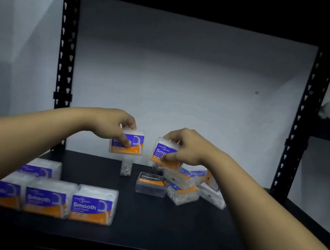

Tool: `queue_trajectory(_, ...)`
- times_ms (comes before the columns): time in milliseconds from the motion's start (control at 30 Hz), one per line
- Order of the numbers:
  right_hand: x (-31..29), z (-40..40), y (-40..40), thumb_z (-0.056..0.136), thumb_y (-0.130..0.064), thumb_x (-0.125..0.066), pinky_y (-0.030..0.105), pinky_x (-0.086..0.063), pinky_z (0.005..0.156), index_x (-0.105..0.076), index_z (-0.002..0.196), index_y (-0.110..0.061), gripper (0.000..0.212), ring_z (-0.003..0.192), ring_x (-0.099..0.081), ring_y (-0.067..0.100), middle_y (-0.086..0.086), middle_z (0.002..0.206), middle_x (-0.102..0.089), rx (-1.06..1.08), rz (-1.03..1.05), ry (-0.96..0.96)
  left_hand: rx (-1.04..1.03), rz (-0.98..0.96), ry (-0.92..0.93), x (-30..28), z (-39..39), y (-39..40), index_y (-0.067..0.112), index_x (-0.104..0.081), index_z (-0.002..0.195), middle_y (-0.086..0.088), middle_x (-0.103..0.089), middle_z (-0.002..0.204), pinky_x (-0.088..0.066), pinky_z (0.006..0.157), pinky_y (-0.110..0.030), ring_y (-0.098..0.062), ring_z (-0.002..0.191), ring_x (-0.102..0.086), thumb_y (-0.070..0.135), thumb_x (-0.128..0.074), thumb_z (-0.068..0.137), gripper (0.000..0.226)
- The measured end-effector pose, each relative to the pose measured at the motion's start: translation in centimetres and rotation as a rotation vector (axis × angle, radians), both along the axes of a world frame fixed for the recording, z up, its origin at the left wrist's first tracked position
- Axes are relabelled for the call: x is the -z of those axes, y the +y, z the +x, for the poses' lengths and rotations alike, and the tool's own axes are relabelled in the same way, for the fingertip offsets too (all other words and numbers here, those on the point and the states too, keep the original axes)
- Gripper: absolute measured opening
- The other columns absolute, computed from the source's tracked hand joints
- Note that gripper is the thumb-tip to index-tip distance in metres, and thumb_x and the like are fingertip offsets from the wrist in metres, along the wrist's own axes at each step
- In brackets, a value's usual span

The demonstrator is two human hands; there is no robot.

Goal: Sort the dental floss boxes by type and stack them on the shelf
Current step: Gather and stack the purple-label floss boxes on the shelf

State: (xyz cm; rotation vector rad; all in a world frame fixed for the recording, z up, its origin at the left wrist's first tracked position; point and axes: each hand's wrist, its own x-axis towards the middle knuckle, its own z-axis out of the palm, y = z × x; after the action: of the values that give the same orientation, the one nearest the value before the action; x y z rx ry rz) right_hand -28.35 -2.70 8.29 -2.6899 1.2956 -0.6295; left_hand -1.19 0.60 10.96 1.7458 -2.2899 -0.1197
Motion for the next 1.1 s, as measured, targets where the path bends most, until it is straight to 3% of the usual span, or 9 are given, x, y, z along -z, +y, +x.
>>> queue_trajectory(567,1.3,7.5,3.8,0.082,-0.037,-0.080,0.033,-0.059,0.084,-0.069,0.128,-0.027,0.048,0.092,-0.069,0.013,-0.004,0.111,-0.074,-0.117,0.043,0.069,-0.019,0.097,0.005,1.4,7.0,5.9,0.027,-0.064,0.119,0.010,-0.069,0.111,-0.057,0.092,-0.038,-0.015,0.098,-0.068,0.032,-0.080,0.084,0.039)
queue_trajectory(833,2.0,11.9,3.8,0.083,-0.036,-0.080,0.024,-0.054,0.075,-0.070,0.127,-0.025,0.047,0.087,-0.069,0.006,-0.006,0.110,-0.075,-0.154,0.112,0.117,-0.005,0.163,-0.008,2.3,8.5,5.5,0.024,-0.063,0.122,0.007,-0.068,0.114,-0.056,0.088,-0.028,-0.011,0.099,-0.067,0.028,-0.077,0.087,0.038)
queue_trajectory(1100,2.1,14.1,3.0,0.082,-0.033,-0.081,0.029,-0.058,0.084,-0.073,0.122,-0.024,0.042,0.092,-0.071,0.010,-0.006,0.111,-0.076,-0.119,0.154,0.241,0.009,0.202,0.060,3.2,9.9,4.2,0.022,-0.064,0.121,0.005,-0.069,0.115,-0.058,0.089,-0.031,-0.015,0.099,-0.069,0.027,-0.082,0.083,0.043)
